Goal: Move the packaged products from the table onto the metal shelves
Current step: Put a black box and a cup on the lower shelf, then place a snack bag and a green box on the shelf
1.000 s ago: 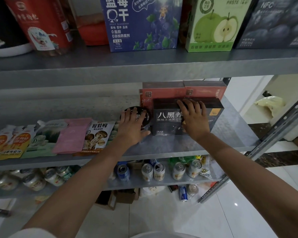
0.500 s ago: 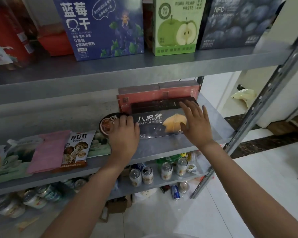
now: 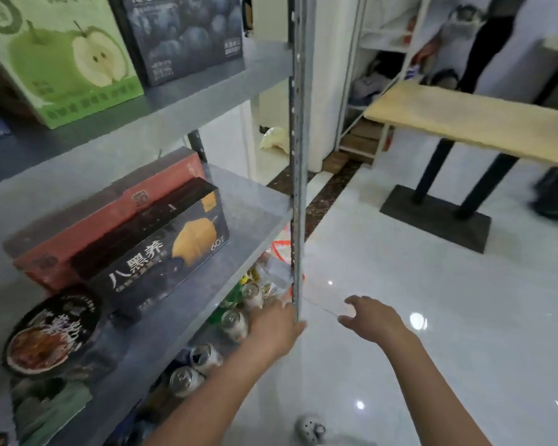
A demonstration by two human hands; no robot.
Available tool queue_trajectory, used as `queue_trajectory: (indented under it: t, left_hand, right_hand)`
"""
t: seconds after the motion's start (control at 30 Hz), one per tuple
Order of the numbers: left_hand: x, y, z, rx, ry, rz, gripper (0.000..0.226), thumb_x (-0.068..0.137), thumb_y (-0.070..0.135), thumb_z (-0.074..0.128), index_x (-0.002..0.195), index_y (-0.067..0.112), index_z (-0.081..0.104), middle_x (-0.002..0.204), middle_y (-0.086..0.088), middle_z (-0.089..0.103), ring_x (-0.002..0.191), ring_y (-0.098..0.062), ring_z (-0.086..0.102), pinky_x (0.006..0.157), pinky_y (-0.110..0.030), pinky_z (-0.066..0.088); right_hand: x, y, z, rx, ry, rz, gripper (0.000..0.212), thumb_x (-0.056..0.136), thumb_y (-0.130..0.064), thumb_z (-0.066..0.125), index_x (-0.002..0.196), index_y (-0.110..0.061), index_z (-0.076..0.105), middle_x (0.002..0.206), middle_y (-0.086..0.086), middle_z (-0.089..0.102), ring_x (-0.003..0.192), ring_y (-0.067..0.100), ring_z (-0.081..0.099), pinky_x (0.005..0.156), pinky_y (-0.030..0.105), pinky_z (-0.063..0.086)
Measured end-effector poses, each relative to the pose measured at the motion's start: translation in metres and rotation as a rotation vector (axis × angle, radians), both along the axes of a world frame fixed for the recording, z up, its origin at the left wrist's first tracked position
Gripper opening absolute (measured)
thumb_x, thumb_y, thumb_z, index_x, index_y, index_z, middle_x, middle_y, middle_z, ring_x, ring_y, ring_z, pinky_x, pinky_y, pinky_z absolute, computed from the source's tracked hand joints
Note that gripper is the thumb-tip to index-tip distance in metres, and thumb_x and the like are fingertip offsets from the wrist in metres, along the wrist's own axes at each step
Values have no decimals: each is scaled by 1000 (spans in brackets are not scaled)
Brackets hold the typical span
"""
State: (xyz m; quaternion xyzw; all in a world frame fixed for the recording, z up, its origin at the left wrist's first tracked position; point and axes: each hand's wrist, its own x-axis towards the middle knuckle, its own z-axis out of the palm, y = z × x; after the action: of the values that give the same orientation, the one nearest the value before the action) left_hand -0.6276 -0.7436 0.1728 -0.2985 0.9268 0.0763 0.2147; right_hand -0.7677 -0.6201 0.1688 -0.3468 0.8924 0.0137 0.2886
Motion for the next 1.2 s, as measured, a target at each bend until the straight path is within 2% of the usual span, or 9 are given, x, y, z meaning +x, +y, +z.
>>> queue_trajectory:
  t: [0.13,0.23,0.33,0.43,0.63,0.77,0.87,1.03,1.2]
  left_hand:
    - [9,33,-22,-6,-6,-314,52,99,53,31,131,16,46,131,-11,51,122,-28,46,92,-40,40]
    - [26,66,-35,-5,-46,-535,56,99,55,27,132,14,44,132,-11,51,123,-29,45,97,-42,35]
    - [45,111,-39,39,-104,-700,58,99,56,25,134,14,42,133,-10,49,124,-27,43,95,-41,34]
    - [60,158,-35,81,-126,-872,60,99,56,25,138,12,38,138,-10,45,128,-26,40,99,-38,33]
    - [102,276,-18,103,-40,-1235,65,98,57,25,142,10,34,144,-8,40,136,-24,32,106,-39,31]
    - [166,357,-9,137,-11,-1442,67,98,57,25,147,10,27,150,-8,34,139,-23,29,109,-39,29]
    - [227,414,-6,173,29,-1545,66,98,57,26,145,11,30,147,-7,38,137,-23,33,107,-38,32]
    - [346,510,-11,246,48,-1661,59,98,56,28,136,13,39,138,-5,46,128,-22,42,102,-37,37]
    - [464,587,-13,282,-23,-1878,51,98,55,31,129,16,42,135,-3,47,125,-20,43,99,-33,37]
  right_hand:
    - [53,65,-15,-42,13,-265,55,96,-49,45,144,-24,37,145,0,44,130,20,43,105,35,36]
    - [104,116,-23,-33,-63,-452,56,95,-49,46,145,-25,36,147,1,41,133,20,41,106,36,34]
    - [154,172,-23,-10,-155,-652,57,96,-51,45,146,-25,34,150,0,37,135,20,38,107,36,33]
    - [204,224,-16,-49,-123,-872,58,96,-50,46,146,-24,34,150,0,37,134,19,39,106,33,33]
    - [323,317,5,-100,-34,-1260,56,96,-49,45,145,-25,35,149,-1,39,132,18,41,107,34,34]
    - [418,373,18,-144,19,-1478,57,97,-48,44,147,-24,33,150,-2,36,134,17,39,109,34,32]
    - [500,411,26,-178,104,-1615,56,98,-47,44,147,-24,33,150,-4,37,135,15,36,111,31,29]
    - [656,483,31,-135,184,-1793,45,99,-42,44,140,-23,43,138,-2,47,124,18,44,104,32,35]
    - [798,537,28,-74,251,-2042,43,98,-37,44,137,-18,44,137,1,49,122,19,46,102,31,37]
